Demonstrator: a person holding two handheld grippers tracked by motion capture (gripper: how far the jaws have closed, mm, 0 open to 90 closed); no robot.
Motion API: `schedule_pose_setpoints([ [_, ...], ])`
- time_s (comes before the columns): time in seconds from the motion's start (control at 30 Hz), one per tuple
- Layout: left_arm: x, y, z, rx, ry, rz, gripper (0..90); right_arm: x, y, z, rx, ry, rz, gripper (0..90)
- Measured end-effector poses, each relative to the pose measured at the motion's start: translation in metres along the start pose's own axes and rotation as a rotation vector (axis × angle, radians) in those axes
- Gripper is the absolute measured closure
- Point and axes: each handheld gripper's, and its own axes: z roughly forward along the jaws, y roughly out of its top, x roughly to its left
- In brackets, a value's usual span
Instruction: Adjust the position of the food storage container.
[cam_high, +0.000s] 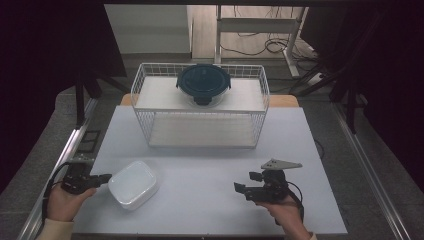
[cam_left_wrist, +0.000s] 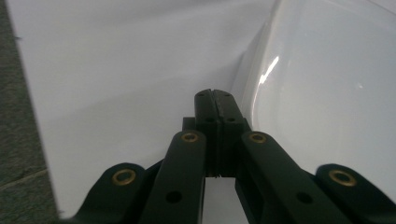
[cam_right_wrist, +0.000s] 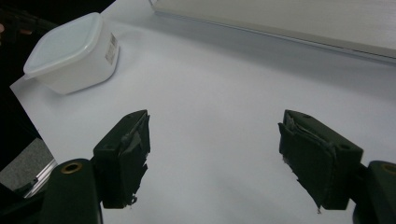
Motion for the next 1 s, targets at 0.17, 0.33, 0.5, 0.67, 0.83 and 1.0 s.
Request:
schedule_pose_setpoints([
  [0.17,-0.018,0.000,0.003,0.030,-0.023,0.032,90.0,-0.001,0.000,-0.001,-0.005,0.002,0.003,24.9],
  [0.33,-0.037,-0.001,0.008,0.062,-0.077,0.063,89.8,0.001,0.001,-0.001,-0.004,0.004,-0.003,24.9],
  [0.5,-0.050,0.000,0.013,0.089,-0.093,0.088,89.8,-0.001,0.000,-0.001,-0.004,0.004,0.004,24.9],
  [0.67,-0.062,0.000,0.017,0.106,-0.138,0.110,89.9,-0.001,0.000,-0.002,-0.002,0.005,0.003,24.9],
  [0.83,-0.070,0.001,0.021,0.108,-0.160,0.119,89.8,-0.001,0.000,-0.001,-0.004,0.005,0.004,24.9],
  [1.0,-0.075,0.002,0.028,0.125,-0.169,0.136,89.9,-0.001,0.000,-0.002,-0.005,0.004,0.007,24.9],
])
